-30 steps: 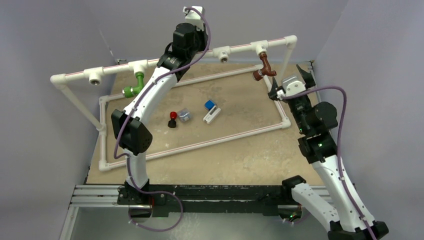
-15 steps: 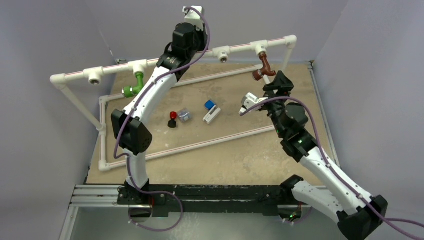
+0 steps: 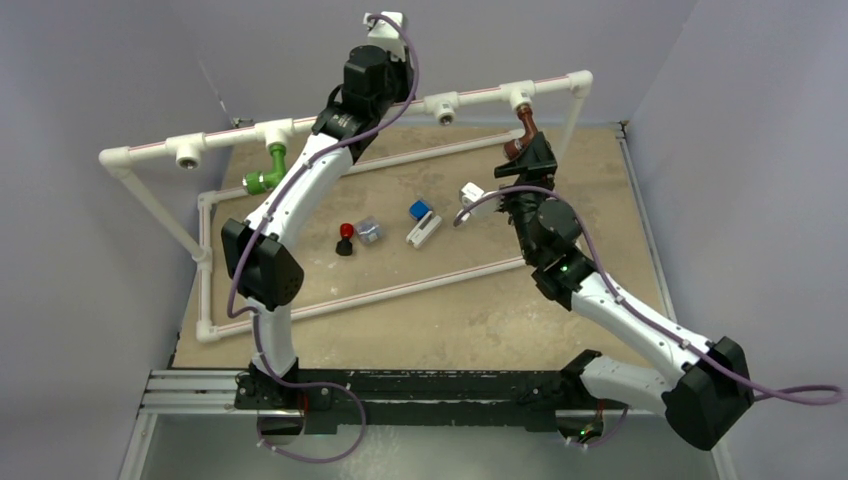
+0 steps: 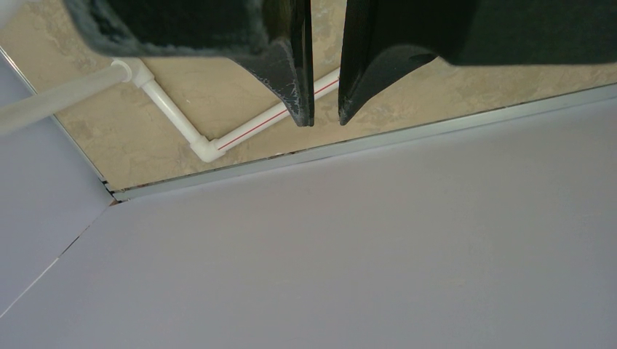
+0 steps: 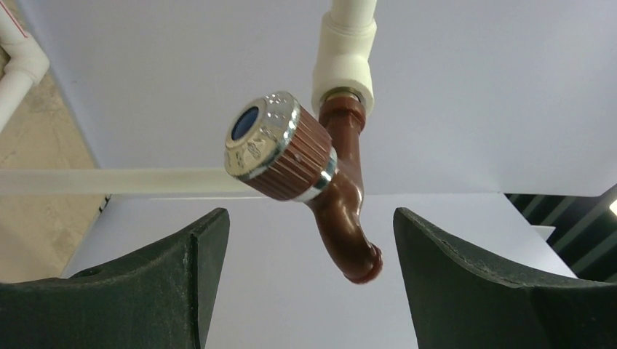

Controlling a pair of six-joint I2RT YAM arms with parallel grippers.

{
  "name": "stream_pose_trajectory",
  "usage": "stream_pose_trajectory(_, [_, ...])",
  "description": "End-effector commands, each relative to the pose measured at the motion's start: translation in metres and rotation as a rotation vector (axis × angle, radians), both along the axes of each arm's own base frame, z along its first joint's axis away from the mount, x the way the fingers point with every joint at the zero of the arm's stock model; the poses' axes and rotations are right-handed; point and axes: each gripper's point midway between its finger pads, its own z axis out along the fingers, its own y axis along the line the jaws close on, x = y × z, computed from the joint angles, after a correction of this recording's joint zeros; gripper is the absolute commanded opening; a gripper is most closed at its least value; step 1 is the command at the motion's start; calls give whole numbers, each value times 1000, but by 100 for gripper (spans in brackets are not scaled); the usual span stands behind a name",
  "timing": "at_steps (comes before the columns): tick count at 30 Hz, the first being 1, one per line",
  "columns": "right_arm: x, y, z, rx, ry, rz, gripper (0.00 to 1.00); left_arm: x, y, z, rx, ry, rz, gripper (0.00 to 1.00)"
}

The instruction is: Install the water faucets

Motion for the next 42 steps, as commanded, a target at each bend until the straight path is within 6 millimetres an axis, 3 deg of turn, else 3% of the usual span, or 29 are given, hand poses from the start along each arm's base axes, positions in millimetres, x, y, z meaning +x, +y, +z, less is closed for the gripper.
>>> stream_pose_trajectory(1, [2,-2,37,28,-104,-46,83,-15,22,-131,75,399,-96,16])
stream_pose_trajectory(14, [25,10,35,58,-91,-71,70,-18,22,-125,62,396,-109,16])
stream_pose_trajectory(21, [32,14,35,99,-91,-71,47,-21,23,-122,59,391,-112,16])
stream_pose_trajectory(27, [30,5,41,214,-112,-100,25,-22,24,-120,58,388,-110,16])
stream_pose_trajectory(34, [28,7,42,560,-101,-28,1,-23,24,-120,58,387,-109,16])
stream_pose_trajectory(42, [29,32,24,1094,2,149,0,-23,23,-118,51,389,-112,16])
